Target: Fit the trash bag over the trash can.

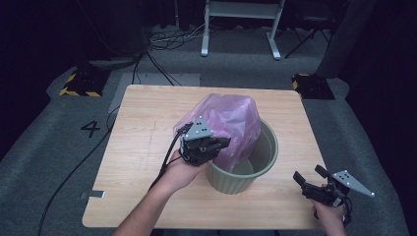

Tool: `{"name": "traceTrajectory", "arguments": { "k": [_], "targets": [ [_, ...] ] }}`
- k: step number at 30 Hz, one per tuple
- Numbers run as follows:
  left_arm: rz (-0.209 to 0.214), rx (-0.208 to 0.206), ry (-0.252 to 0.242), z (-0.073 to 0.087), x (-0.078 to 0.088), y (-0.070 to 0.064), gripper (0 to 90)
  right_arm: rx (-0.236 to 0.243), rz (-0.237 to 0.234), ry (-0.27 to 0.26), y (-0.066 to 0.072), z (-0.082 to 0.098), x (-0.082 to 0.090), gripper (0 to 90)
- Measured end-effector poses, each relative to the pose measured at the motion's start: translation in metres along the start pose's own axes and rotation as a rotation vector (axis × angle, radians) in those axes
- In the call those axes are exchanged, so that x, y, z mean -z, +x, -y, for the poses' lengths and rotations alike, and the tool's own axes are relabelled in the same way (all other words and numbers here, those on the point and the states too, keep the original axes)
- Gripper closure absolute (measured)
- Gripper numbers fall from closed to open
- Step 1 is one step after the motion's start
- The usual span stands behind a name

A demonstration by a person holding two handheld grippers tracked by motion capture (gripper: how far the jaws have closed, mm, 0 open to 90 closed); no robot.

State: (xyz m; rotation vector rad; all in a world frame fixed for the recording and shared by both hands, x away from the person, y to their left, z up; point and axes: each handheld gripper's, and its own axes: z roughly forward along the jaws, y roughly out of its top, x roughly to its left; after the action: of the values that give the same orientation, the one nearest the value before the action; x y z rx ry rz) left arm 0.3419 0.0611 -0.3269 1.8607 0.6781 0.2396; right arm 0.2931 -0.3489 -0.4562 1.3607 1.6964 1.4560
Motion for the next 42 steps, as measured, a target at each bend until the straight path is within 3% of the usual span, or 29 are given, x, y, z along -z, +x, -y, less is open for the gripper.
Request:
{"name": "traceTrajectory", "arguments": {
  "k": [4, 7, 10, 12, 16, 17, 23, 29, 31, 39, 42],
  "targets": [
    [0.013, 0.007, 0.017, 0.001, 0.001, 0.001, 82.3, 0.028, -0.042, -0.019, 0.014, -0.025, -0.006, 0.0],
    [0.011, 0.012, 0.022, 0.001, 0.003, 0.001, 60.9, 0.032, -0.060, -0.039, 0.020, -0.038, -0.007, 0.0],
    [0.007, 0.011, 0.015, 0.001, 0.008, 0.002, 55.6, 0.059, -0.078, -0.053, 0.030, -0.056, -0.011, 0.6],
    [-0.016, 0.014, 0.017, 0.001, 0.011, 0.002, 46.4, 0.090, -0.091, -0.057, 0.040, -0.074, -0.016, 2.5],
    [-0.036, 0.028, 0.009, 0.002, 0.014, 0.006, 45.2, 0.119, -0.113, -0.054, 0.049, -0.090, -0.021, 4.7],
    [-0.046, 0.033, -0.002, 0.003, 0.017, 0.009, 46.9, 0.125, -0.135, -0.054, 0.054, -0.102, -0.027, 6.2],
    [-0.084, 0.061, -0.048, 0.003, 0.026, 0.013, 48.1, 0.162, -0.157, -0.010, 0.075, -0.131, -0.045, 8.6],
    [-0.087, 0.079, -0.061, 0.006, 0.035, 0.018, 48.1, 0.212, -0.192, 0.030, 0.094, -0.152, -0.058, 10.2],
    [-0.099, 0.091, -0.073, 0.008, 0.037, 0.021, 49.5, 0.226, -0.207, 0.057, 0.100, -0.162, -0.069, 13.2],
    [-0.154, 0.151, -0.116, 0.009, 0.026, 0.035, 56.6, 0.216, -0.205, 0.116, 0.103, -0.172, -0.105, 13.7],
    [-0.180, 0.143, -0.133, 0.005, 0.022, 0.039, 68.5, 0.216, -0.210, 0.125, 0.105, -0.171, -0.109, 13.7]
  ]
}}
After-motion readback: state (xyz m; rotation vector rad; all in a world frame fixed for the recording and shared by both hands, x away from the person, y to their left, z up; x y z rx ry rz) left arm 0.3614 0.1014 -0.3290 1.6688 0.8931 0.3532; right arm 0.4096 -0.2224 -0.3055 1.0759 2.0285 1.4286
